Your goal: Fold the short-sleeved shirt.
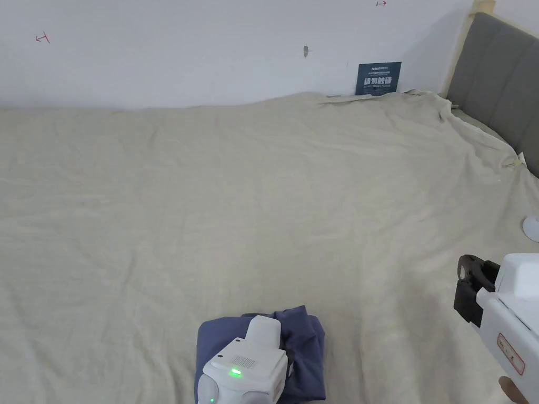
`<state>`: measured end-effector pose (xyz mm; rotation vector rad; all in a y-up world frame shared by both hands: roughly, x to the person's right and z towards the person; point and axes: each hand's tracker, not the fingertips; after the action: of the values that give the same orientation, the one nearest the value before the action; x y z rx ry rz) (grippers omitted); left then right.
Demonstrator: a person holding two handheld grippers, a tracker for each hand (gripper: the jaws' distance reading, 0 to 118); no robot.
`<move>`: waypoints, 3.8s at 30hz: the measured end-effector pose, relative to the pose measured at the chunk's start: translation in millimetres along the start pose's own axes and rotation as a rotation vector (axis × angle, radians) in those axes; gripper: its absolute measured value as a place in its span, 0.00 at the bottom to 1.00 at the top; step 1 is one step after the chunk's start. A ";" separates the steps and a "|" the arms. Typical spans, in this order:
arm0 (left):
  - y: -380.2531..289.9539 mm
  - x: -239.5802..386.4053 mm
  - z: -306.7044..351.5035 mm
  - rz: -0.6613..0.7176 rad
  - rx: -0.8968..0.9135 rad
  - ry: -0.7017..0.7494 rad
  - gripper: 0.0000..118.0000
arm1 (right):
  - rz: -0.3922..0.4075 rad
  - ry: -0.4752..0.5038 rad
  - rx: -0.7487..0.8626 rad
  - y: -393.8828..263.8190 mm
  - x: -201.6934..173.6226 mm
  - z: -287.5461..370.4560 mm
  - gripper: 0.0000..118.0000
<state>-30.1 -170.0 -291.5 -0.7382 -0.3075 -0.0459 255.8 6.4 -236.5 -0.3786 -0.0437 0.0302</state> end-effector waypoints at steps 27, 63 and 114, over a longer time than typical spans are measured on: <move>49.5 30.1 45.7 0.028 0.250 -0.106 0.00 | -0.015 -0.018 0.020 2.8 2.2 8.3 0.00; 54.6 -157.5 185.2 0.096 0.590 0.444 0.00 | 0.042 0.067 0.255 13.3 -101.0 13.1 0.00; -1.6 -176.5 95.0 0.405 0.000 -0.032 0.15 | 0.058 0.158 -0.152 -184.6 -186.5 -99.1 0.00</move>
<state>-223.3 -119.4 -275.7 -0.7906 -0.1835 0.3491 78.2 -208.6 -267.0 -0.5333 0.1216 0.0539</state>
